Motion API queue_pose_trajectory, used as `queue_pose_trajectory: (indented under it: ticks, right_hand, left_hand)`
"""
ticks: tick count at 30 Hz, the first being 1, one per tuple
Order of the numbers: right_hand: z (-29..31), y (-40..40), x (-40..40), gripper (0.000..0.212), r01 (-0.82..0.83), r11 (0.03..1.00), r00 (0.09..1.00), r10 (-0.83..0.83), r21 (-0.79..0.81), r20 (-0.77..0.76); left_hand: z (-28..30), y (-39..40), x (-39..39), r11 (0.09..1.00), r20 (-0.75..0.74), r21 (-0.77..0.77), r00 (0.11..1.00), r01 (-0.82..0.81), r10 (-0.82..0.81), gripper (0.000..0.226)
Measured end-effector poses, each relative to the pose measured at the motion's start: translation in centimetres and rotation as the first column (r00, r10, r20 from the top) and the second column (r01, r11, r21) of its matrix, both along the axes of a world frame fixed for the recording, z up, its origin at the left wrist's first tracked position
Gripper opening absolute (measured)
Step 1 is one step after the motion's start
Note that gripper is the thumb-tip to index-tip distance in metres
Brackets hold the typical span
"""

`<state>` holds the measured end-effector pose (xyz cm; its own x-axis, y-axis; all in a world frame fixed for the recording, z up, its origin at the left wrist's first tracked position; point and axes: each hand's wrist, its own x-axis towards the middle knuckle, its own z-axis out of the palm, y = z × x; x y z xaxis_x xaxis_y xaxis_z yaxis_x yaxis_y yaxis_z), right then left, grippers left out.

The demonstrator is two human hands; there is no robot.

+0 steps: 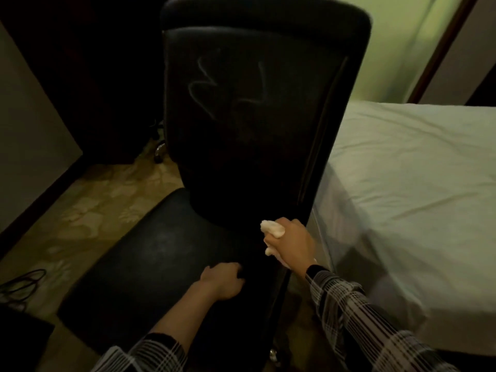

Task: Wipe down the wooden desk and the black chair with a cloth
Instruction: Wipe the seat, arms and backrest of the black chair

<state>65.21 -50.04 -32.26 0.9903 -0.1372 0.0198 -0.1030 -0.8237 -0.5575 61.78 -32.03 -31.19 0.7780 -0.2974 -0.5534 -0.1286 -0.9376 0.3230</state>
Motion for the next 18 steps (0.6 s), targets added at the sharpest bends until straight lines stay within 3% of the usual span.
queue_pose_trajectory:
  ticks: [4, 7, 9, 12, 18]
  right_hand:
    - [10.2, 0.0, 0.4, 0.04, 0.002, 0.989, 1.0, -0.005, 0.149, 0.017]
    - [18.5, 0.8, 0.9, 0.078, 0.014, 0.95, 1.0, -0.014, 0.311, -0.002]
    - [23.6, 1.3, 1.6, 0.091, 0.054, 0.909, 0.998, -0.056, 0.414, -0.007]
    - [29.4, 1.5, 3.7, 0.099, 0.12, 0.844, 0.991, -0.136, 0.522, -0.008]
    - [34.8, 1.0, 10.7, 0.101, 0.204, 0.825, 0.979, -0.183, 0.527, -0.091]
  left_hand:
    - [10.0, 1.0, 0.9, 0.993, 0.116, -0.044, 0.987, -0.11, 0.115, 0.041]
    - [17.9, 0.7, 1.7, 0.983, 0.163, -0.107, 0.972, -0.152, 0.168, 0.042]
    - [22.7, 0.4, 2.2, 0.977, 0.188, -0.145, 0.965, -0.158, 0.184, 0.043]
    - [27.8, 0.5, 3.3, 0.972, 0.226, -0.174, 0.954, -0.161, 0.198, 0.044]
    - [32.4, 2.6, 9.1, 0.963, 0.374, -0.205, 0.896, -0.173, 0.24, 0.047]
